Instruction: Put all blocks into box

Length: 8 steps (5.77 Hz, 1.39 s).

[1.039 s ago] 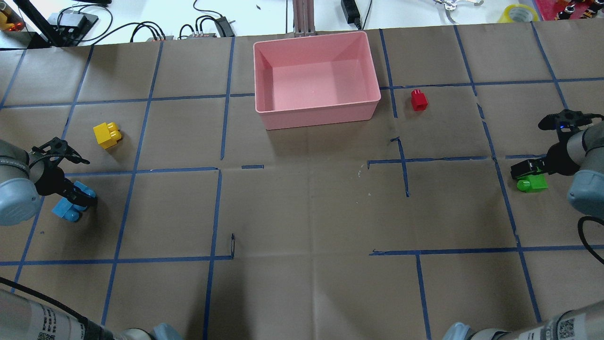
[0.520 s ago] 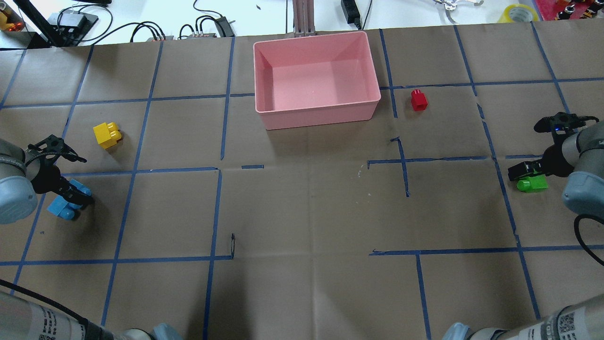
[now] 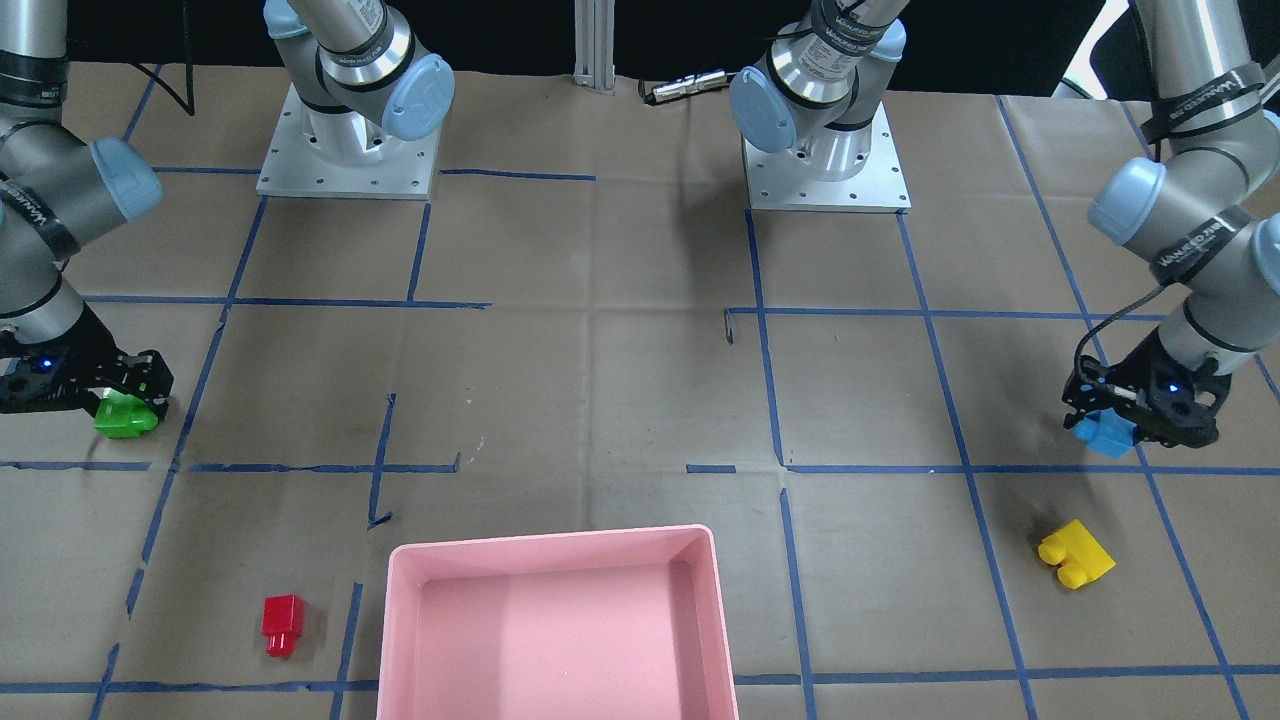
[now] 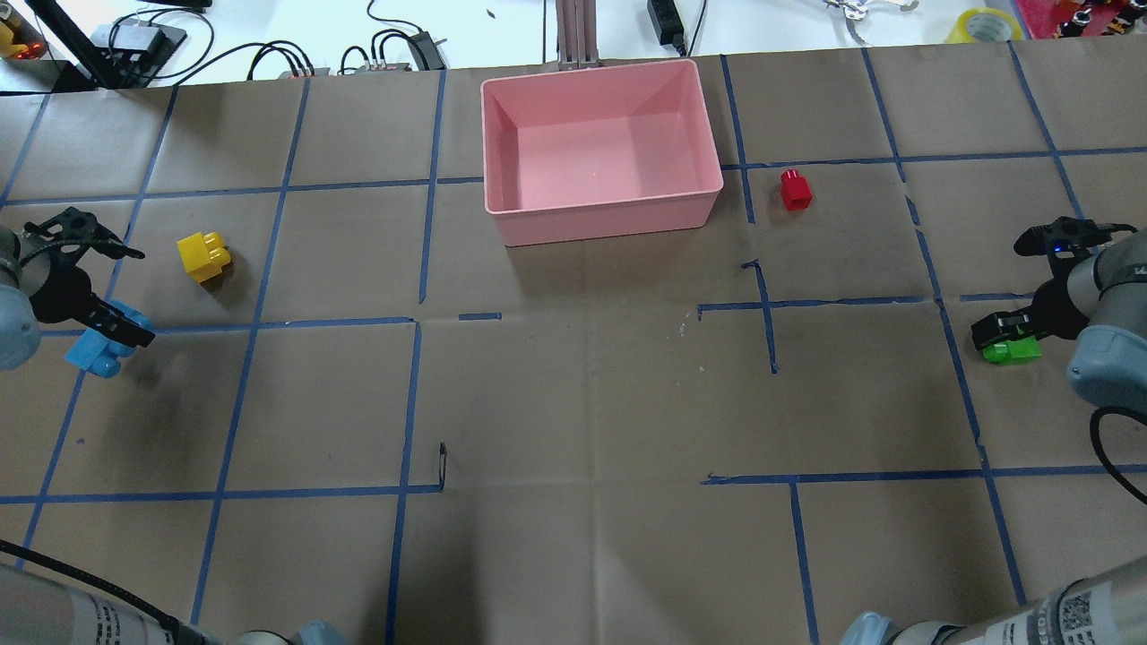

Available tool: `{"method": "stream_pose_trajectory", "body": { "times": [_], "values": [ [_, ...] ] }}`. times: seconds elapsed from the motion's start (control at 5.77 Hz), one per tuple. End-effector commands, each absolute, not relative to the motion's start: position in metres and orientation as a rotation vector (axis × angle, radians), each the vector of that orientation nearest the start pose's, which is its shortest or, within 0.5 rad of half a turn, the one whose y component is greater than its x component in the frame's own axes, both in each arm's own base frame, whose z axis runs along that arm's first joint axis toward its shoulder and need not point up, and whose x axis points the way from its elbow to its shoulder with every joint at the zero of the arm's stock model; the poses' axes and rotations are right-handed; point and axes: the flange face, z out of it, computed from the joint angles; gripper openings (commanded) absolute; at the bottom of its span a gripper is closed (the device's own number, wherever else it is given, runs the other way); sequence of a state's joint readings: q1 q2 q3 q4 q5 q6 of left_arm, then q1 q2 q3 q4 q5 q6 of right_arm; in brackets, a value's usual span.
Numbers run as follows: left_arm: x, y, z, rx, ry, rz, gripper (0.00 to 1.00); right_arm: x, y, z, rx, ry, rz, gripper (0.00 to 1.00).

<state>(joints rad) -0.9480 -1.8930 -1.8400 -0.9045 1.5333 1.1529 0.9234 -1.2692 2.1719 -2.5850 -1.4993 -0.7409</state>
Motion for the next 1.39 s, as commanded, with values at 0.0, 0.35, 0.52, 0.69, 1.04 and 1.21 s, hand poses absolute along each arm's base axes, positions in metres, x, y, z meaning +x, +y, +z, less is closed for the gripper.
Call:
{"method": "stream_pose_trajectory", "body": {
  "times": [0.0,0.35,0.52,0.69,1.04,1.21],
  "values": [
    [0.140,-0.615,0.347,0.611,3.094,-0.085,0.16,-0.173,-0.465,0.181,-0.165,3.142,-0.093,0.30],
    [0.035,-0.666,0.398,0.245,3.189,-0.120,0.16,-0.176,-0.478,0.233,-0.186,3.150,0.004,0.09],
    [-0.036,-0.704,0.404,0.147,3.198,-0.163,0.16,-0.181,-0.487,0.263,-0.192,3.173,-0.048,0.08],
    [-0.113,-0.738,0.402,0.030,3.213,-0.173,0.16,-0.188,-0.497,0.298,-0.194,3.214,-0.153,0.06],
    [-0.235,-0.787,0.371,-0.124,3.271,-0.194,0.16,-0.189,-0.513,0.327,-0.228,3.240,-0.265,0.04],
    [-0.271,-0.799,0.345,-0.134,3.280,-0.185,0.16,-0.168,-0.536,0.356,-0.310,3.264,-0.374,0.04]
  ]
}}
